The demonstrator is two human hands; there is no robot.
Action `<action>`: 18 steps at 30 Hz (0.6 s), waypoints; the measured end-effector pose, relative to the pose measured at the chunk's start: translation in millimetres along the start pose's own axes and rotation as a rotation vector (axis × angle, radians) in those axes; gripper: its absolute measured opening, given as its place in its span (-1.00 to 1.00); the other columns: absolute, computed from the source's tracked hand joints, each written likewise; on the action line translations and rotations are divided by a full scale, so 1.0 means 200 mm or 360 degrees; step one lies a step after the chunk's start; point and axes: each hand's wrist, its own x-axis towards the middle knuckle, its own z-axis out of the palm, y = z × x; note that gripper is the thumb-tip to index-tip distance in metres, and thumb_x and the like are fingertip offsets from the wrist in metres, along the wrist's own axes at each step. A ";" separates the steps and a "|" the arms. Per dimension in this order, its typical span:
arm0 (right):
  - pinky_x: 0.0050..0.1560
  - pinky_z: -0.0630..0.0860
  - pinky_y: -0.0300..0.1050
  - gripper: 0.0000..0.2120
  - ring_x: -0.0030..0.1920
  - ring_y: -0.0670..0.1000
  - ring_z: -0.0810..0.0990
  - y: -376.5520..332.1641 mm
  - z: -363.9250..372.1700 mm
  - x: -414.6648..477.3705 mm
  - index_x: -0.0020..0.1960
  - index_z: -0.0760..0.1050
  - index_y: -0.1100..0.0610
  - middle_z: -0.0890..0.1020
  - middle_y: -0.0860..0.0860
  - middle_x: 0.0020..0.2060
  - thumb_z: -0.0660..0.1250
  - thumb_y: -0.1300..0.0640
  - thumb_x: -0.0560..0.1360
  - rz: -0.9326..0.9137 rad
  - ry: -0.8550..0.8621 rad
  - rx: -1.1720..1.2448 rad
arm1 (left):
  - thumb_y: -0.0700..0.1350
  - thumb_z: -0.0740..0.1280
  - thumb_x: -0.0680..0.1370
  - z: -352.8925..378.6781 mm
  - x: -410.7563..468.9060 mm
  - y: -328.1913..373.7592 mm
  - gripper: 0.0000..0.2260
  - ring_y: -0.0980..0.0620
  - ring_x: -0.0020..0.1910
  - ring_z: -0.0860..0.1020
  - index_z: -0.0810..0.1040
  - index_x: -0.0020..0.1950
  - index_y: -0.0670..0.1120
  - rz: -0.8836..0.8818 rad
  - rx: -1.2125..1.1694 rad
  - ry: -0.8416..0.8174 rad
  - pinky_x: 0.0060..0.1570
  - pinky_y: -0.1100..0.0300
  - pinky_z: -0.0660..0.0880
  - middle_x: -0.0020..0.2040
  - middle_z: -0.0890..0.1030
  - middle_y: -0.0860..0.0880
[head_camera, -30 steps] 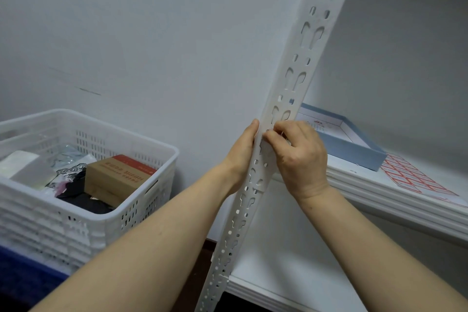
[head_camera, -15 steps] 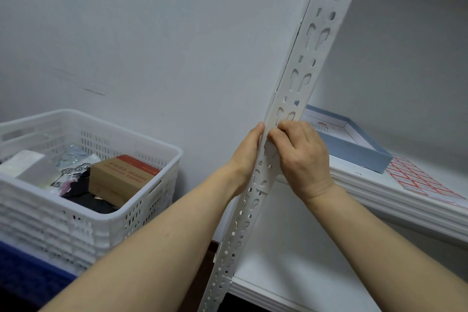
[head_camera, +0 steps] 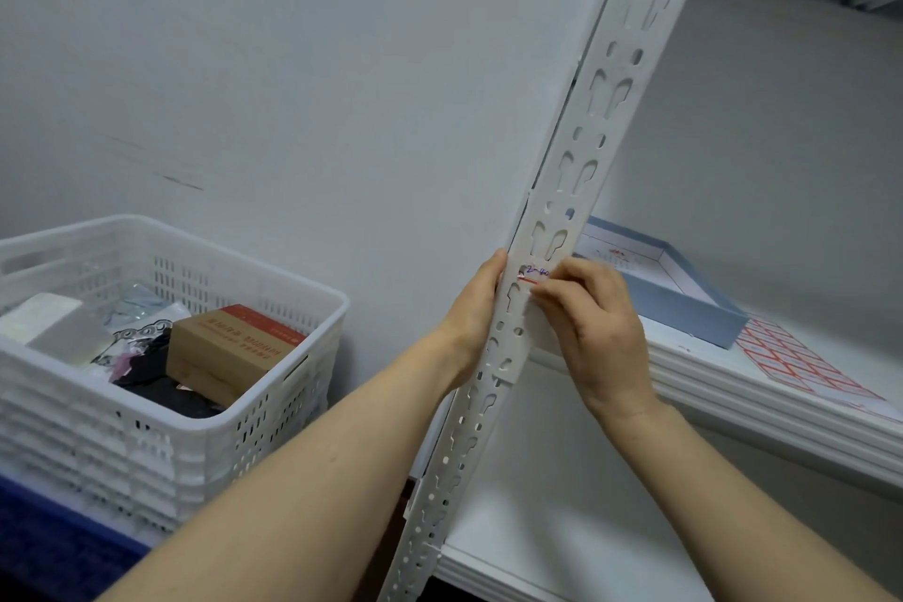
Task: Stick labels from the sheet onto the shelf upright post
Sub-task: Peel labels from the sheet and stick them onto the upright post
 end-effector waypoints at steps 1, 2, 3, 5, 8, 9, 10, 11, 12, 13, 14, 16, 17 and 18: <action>-0.06 0.47 -0.11 -0.82 -0.08 0.06 0.49 -0.02 0.00 -0.02 -0.09 0.62 0.22 0.56 0.10 -0.10 0.32 0.12 0.49 0.0064 0.0053 0.0049 | 0.09 -0.06 0.65 0.00 0.00 0.00 -0.49 0.00 -0.06 0.62 0.64 -0.02 -0.08 -0.0008 -0.0004 0.0014 0.18 0.08 0.46 -0.06 0.67 -0.09; -0.08 0.47 -0.11 -0.83 -0.08 0.05 0.49 -0.04 0.00 -0.03 -0.08 0.62 0.24 0.55 0.11 -0.10 0.33 0.15 0.48 0.0098 0.0118 0.0081 | 0.10 -0.06 0.65 0.00 0.00 0.00 -0.49 -0.01 -0.07 0.62 0.64 -0.02 -0.09 -0.0016 -0.0003 0.0023 0.17 0.08 0.46 -0.06 0.67 -0.10; -0.11 0.49 -0.09 -0.85 -0.10 0.05 0.49 -0.06 0.01 -0.03 -0.08 0.63 0.23 0.55 0.11 -0.11 0.35 0.15 0.47 0.0152 0.0157 0.0103 | 0.10 -0.06 0.65 0.00 0.01 0.00 -0.49 -0.02 -0.05 0.62 0.64 -0.02 -0.09 -0.0022 -0.0012 0.0028 0.16 0.09 0.46 -0.05 0.67 -0.11; -0.19 0.51 -0.04 -0.87 -0.16 0.07 0.51 -0.09 0.03 0.00 -0.11 0.64 0.20 0.57 0.10 -0.16 0.40 0.13 0.44 0.0185 0.0239 0.0026 | 0.10 -0.05 0.65 -0.01 0.01 -0.01 -0.49 -0.03 0.03 0.61 0.66 -0.02 -0.09 -0.0029 -0.0040 0.0022 0.21 0.09 0.45 0.00 0.66 -0.13; -0.26 0.44 -0.06 -0.94 -0.25 0.09 0.51 -0.10 0.04 0.06 -0.18 0.64 0.15 0.58 0.08 -0.24 0.44 0.15 0.40 0.0057 0.0292 -0.0199 | 0.09 -0.05 0.65 -0.01 0.01 -0.01 -0.50 -0.03 0.10 0.59 0.65 0.01 -0.07 -0.0018 -0.0025 0.0032 0.25 0.09 0.44 0.06 0.65 -0.13; -0.27 0.40 -0.05 -0.96 -0.28 0.11 0.51 -0.10 0.03 0.08 -0.22 0.63 0.14 0.58 0.07 -0.26 0.46 0.17 0.38 -0.0012 0.0298 -0.0298 | 0.09 -0.06 0.65 -0.01 0.01 -0.01 -0.51 -0.05 0.12 0.58 0.64 0.05 -0.08 -0.0010 -0.0013 0.0028 0.26 0.06 0.43 0.10 0.64 -0.15; -0.27 0.35 -0.05 -0.95 -0.30 0.12 0.52 -0.10 0.03 0.10 -0.27 0.62 0.13 0.58 0.06 -0.28 0.47 0.20 0.35 -0.0075 0.0302 -0.0400 | 0.09 -0.06 0.65 -0.01 0.01 -0.01 -0.51 -0.07 0.14 0.56 0.63 0.07 -0.09 -0.0006 -0.0009 0.0023 0.28 0.03 0.41 0.13 0.61 -0.18; -0.26 0.31 -0.07 -0.91 -0.31 0.12 0.51 -0.10 0.03 0.11 -0.31 0.60 0.12 0.58 0.05 -0.30 0.49 0.23 0.31 -0.0139 0.0301 -0.0500 | 0.09 -0.05 0.65 -0.01 0.01 -0.01 -0.51 -0.09 0.14 0.55 0.62 0.06 -0.09 -0.0005 -0.0009 0.0018 0.28 0.02 0.40 0.14 0.60 -0.20; -0.26 0.27 -0.08 -0.87 -0.29 0.11 0.49 -0.10 0.03 0.12 -0.35 0.58 0.12 0.58 0.04 -0.30 0.50 0.26 0.28 -0.0189 0.0286 -0.0594 | 0.09 -0.05 0.65 -0.01 0.00 -0.01 -0.51 -0.09 0.12 0.55 0.63 0.04 -0.10 -0.0004 -0.0007 0.0008 0.25 0.03 0.41 0.11 0.60 -0.20; -0.24 0.24 -0.09 -0.85 -0.26 0.09 0.45 -0.10 0.03 0.13 -0.37 0.55 0.12 0.57 0.04 -0.30 0.50 0.28 0.26 -0.0237 0.0271 -0.0676 | 0.08 -0.05 0.65 -0.01 0.01 -0.01 -0.51 -0.07 0.08 0.56 0.63 0.02 -0.10 0.0001 0.0003 0.0011 0.20 0.06 0.44 0.07 0.61 -0.19; -0.23 0.22 -0.09 -0.83 -0.22 0.07 0.40 -0.11 0.03 0.14 -0.40 0.52 0.13 0.58 0.04 -0.29 0.50 0.30 0.23 -0.0278 0.0259 -0.0728 | 0.09 -0.05 0.65 -0.02 0.01 -0.02 -0.51 -0.05 0.03 0.57 0.62 0.01 -0.10 0.0010 0.0033 0.0018 0.13 0.08 0.47 0.01 0.62 -0.17; -0.20 0.20 -0.10 -0.81 -0.17 0.06 0.35 -0.11 0.03 0.17 -0.43 0.48 0.15 0.59 0.06 -0.25 0.47 0.33 0.21 -0.0375 0.0239 -0.0789 | 0.10 -0.04 0.65 -0.02 0.02 -0.02 -0.52 -0.01 -0.08 0.59 0.61 -0.01 -0.10 0.0036 0.0118 0.0047 -0.02 0.14 0.49 -0.10 0.64 -0.12; -0.19 0.21 -0.09 -0.80 -0.15 0.06 0.35 -0.11 0.03 0.18 -0.43 0.46 0.17 0.60 0.07 -0.23 0.47 0.33 0.21 -0.0425 0.0223 -0.0802 | 0.10 -0.04 0.65 -0.02 0.02 -0.02 -0.52 0.01 -0.11 0.60 0.61 -0.02 -0.10 0.0051 0.0151 0.0057 -0.05 0.16 0.48 -0.13 0.64 -0.11; -0.17 0.22 -0.09 -0.80 -0.13 0.06 0.36 -0.11 0.03 0.18 -0.43 0.46 0.17 0.60 0.07 -0.21 0.47 0.34 0.21 -0.0463 0.0202 -0.0806 | 0.10 -0.04 0.65 -0.02 0.03 -0.02 -0.53 0.02 -0.13 0.60 0.61 -0.02 -0.09 0.0061 0.0172 0.0056 -0.06 0.16 0.47 -0.15 0.64 -0.10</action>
